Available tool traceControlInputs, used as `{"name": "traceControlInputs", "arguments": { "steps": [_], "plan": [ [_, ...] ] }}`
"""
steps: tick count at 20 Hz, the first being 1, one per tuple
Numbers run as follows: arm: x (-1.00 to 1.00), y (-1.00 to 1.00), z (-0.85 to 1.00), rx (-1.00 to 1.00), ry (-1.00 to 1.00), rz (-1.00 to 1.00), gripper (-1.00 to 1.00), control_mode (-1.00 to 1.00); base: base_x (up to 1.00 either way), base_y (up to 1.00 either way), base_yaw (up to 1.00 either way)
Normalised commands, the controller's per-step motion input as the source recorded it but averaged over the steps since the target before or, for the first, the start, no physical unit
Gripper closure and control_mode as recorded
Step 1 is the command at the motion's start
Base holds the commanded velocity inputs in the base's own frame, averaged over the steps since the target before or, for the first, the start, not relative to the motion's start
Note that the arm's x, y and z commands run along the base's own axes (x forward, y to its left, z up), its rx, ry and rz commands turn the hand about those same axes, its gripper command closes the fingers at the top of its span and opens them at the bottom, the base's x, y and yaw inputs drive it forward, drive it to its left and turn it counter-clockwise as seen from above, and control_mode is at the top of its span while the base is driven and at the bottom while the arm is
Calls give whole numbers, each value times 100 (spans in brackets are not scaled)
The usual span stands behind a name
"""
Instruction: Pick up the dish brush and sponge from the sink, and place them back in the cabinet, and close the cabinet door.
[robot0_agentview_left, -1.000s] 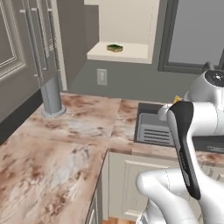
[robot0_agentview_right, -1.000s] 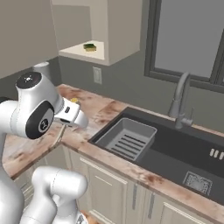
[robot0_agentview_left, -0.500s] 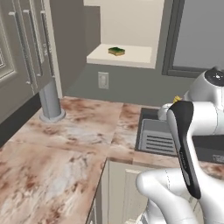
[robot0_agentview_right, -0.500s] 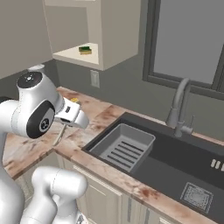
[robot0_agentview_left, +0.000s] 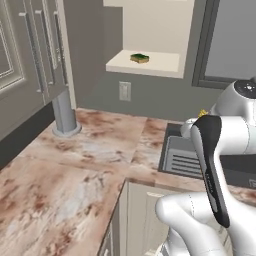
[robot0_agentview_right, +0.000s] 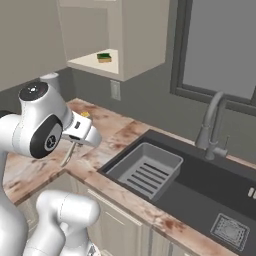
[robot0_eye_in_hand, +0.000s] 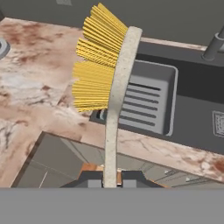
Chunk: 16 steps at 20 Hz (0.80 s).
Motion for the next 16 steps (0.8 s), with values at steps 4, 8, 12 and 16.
{"name": "traceControlInputs", "arguments": {
  "steps": [4, 8, 12, 16],
  "plan": [
    [0, 0, 0, 0, 0, 0, 100, 100, 10, 15, 20],
    [0, 0, 0, 0, 0, 0, 100, 100, 14, 15, 19],
    [0, 0, 0, 0, 0, 0, 100, 100, 12, 8, 26],
    [0, 0, 0, 0, 0, 0, 100, 100, 1, 1, 28]
  ]
}}
